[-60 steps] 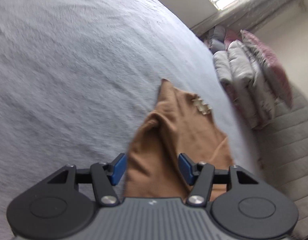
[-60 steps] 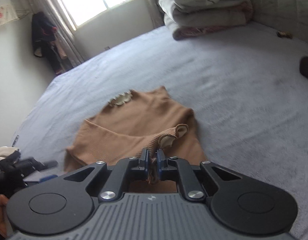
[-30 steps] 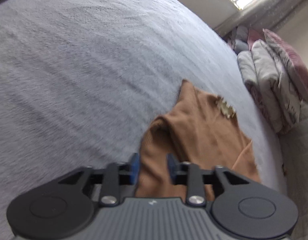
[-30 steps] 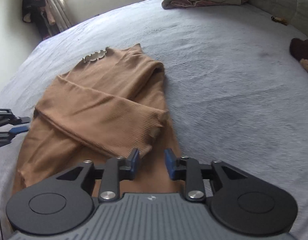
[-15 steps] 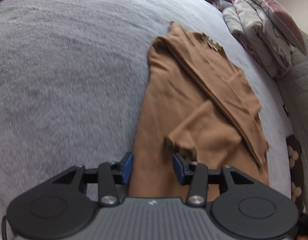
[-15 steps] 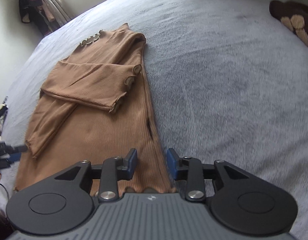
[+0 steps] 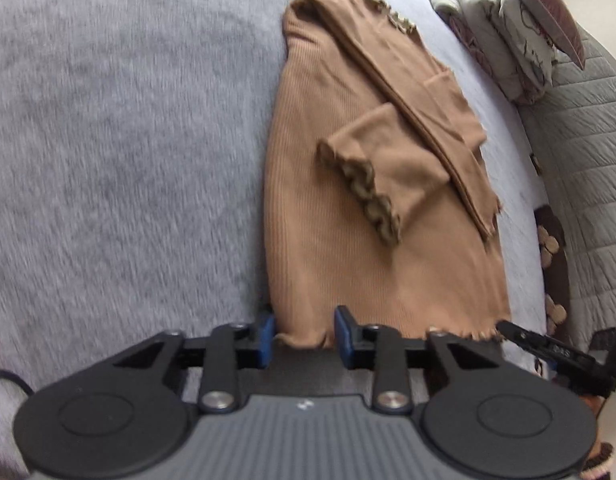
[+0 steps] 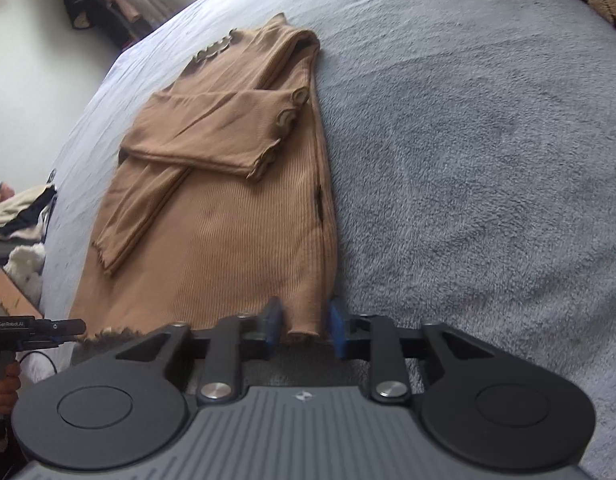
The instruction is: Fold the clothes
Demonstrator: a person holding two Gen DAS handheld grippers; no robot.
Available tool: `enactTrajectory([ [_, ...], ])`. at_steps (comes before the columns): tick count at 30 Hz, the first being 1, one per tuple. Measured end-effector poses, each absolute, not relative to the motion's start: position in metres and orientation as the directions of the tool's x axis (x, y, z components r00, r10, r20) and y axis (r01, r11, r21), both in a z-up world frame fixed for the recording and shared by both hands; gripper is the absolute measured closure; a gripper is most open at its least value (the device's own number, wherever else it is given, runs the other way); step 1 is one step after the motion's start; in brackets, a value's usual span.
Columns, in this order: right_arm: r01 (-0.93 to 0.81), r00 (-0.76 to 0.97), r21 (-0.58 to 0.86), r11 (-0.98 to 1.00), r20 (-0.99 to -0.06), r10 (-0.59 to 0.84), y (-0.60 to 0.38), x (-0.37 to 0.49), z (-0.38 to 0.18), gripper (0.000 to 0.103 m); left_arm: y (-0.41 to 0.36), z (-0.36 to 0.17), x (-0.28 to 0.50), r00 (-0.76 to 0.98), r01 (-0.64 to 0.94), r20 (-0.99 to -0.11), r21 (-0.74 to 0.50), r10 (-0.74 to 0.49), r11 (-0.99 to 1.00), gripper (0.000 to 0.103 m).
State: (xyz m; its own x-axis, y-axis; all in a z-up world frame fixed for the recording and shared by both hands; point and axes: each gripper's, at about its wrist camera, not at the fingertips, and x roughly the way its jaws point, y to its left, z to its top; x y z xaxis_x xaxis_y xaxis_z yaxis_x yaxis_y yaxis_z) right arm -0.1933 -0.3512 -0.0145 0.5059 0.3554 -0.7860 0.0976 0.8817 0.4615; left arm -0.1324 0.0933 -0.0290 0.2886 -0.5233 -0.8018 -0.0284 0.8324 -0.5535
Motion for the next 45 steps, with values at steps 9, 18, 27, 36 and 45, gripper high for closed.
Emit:
enactTrajectory([
  [9,0.110,0.526,0.541,0.834,-0.743,0.413,-0.365,-0.178,0.005,0.092,0.108,-0.011,-0.129,0.351,-0.042,-0.718,-0.653,-0.601,0.756,0.094],
  [18,0.193,0.636,0.618,0.762,-0.670,0.383,-0.374,-0.118,0.017,0.092,0.119,-0.002,-0.071,0.504,-0.091,-0.595,-0.757,-0.626,0.647,0.094],
  [27,0.224,0.679,0.628,0.745,-0.649,0.344,-0.380,-0.065,-0.019,0.091,0.117,-0.041,-0.009,0.551,-0.115,-0.567,-0.778,-0.612,0.618,0.093],
  [36,0.132,0.727,0.626,0.768,-0.588,0.355,-0.399,-0.060,-0.002,0.063,0.120,-0.036,0.007,0.582,-0.063,-0.513,-0.802,-0.631,0.594,0.076],
  [45,-0.003,0.746,0.480,0.877,-0.583,0.322,-0.375,-0.063,0.014,0.058,0.119,-0.024,0.007,0.617,0.026,-0.500,-0.758,-0.607,0.651,0.057],
])
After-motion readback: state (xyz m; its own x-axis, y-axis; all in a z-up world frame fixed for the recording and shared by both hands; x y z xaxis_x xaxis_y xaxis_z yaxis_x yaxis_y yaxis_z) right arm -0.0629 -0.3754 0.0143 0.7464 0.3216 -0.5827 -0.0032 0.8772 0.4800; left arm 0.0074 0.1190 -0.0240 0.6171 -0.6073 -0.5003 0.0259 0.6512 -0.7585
